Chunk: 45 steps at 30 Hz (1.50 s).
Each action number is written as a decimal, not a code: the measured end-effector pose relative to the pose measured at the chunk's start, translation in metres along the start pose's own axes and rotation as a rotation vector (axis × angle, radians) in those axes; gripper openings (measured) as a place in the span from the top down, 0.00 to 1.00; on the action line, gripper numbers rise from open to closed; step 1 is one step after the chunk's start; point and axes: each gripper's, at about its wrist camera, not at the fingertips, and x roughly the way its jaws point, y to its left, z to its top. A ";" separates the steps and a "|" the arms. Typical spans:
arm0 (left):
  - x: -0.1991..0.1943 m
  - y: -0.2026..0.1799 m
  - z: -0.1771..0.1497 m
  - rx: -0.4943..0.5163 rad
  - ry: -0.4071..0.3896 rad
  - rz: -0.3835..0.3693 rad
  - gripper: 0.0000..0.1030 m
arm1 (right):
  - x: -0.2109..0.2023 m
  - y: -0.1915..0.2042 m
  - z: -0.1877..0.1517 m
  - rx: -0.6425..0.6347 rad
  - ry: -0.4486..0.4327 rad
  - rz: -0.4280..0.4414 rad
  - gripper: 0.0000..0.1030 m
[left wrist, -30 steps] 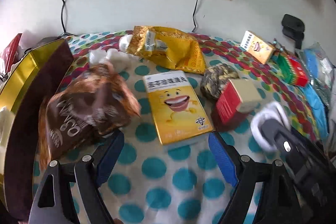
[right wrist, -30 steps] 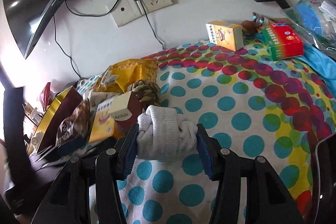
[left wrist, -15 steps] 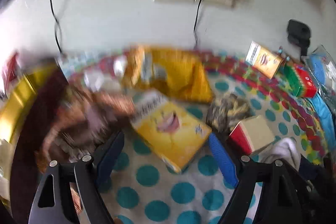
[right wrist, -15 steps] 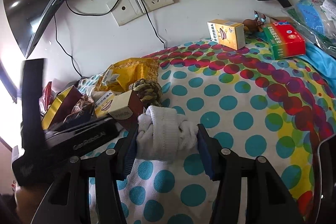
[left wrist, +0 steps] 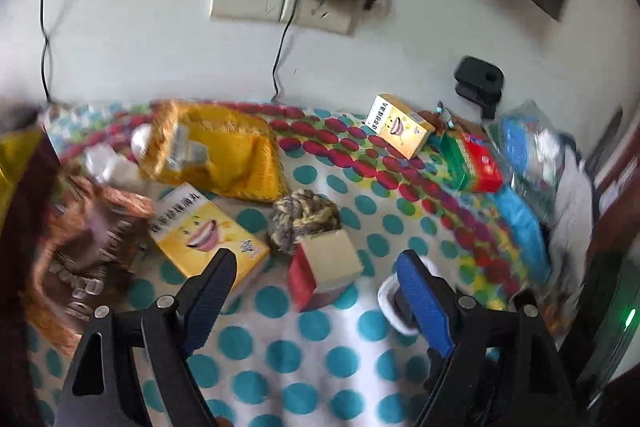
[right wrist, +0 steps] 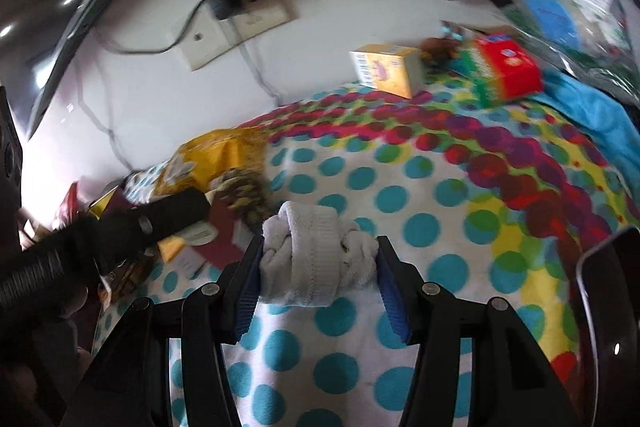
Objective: Organize objects
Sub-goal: 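Close the left gripper on the cream-and-red MARUBI box, then carry the MARUBI box into the gold tin and open the left gripper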
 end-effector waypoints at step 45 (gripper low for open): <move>-0.138 0.212 0.012 -0.201 -0.102 0.542 0.72 | 0.007 0.018 -0.001 -0.083 0.043 -0.004 0.49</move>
